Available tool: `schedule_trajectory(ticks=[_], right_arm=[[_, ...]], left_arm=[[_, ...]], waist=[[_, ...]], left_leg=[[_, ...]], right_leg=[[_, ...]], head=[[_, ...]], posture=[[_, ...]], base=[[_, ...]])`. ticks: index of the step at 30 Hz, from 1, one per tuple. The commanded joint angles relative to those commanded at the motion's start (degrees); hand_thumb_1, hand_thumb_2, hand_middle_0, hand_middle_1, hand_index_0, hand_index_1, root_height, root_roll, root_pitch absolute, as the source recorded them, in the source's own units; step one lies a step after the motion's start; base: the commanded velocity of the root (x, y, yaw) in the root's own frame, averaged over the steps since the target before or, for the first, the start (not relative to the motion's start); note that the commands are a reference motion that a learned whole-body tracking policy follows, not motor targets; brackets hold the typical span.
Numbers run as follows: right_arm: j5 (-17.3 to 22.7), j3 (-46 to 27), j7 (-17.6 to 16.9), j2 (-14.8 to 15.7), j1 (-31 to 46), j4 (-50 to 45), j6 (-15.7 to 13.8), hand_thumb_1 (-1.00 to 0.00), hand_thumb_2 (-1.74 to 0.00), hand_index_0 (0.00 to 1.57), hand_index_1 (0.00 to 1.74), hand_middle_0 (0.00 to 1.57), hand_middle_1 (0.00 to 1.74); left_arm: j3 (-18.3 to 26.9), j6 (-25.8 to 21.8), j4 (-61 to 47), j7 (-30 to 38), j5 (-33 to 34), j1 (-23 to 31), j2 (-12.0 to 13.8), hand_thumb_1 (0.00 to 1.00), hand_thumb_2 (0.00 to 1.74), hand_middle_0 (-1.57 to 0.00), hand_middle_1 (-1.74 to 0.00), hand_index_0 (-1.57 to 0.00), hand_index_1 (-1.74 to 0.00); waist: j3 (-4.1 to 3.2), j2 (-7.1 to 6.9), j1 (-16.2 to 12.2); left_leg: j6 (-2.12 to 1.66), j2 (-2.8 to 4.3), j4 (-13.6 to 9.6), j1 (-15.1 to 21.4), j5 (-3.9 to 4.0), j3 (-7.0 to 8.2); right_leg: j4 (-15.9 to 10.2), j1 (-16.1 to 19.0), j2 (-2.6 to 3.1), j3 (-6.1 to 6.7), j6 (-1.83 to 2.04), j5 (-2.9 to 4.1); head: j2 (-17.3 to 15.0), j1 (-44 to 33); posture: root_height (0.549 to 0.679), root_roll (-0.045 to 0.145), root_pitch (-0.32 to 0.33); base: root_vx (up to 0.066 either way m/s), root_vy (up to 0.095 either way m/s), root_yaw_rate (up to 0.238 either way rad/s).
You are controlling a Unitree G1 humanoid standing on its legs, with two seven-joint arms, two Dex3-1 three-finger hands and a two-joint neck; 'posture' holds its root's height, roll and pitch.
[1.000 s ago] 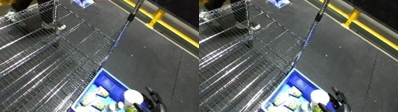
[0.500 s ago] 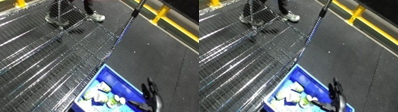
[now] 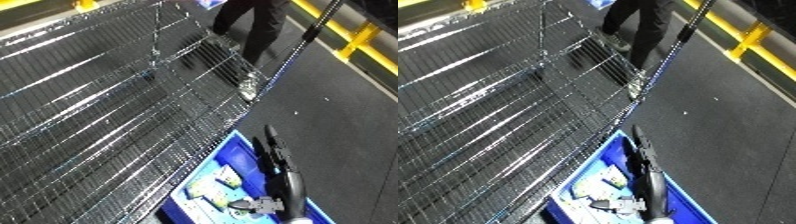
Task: Pick up the object and place it into the box
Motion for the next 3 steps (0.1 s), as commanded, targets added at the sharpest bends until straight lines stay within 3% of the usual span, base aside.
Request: schedule_trajectory(ticks=[3], right_arm=[[-1.1,1.2,0.1,0.6,-1.1,-0.8,0.5,0.00,0.00,0.00,0.00,0.00,0.00]], left_arm=[[0.1,0.6,0.0,0.0,0.4,-0.1,0.1,1.00,1.74,-1.57,-1.74,-1.57,-1.74]], waist=[[-0.12,-0.90,1.1]], left_leg=[[-0.03,0.11,0.7,-0.2,-0.24,-0.58]], right_leg=[[0.0,0.6,-0.25,-0.53,-0.08,-0.06]], head=[[-0.6,-2.5]], posture=[[0.662,0.083,0.049]], base=[[0.022,-0.076,0.133]])
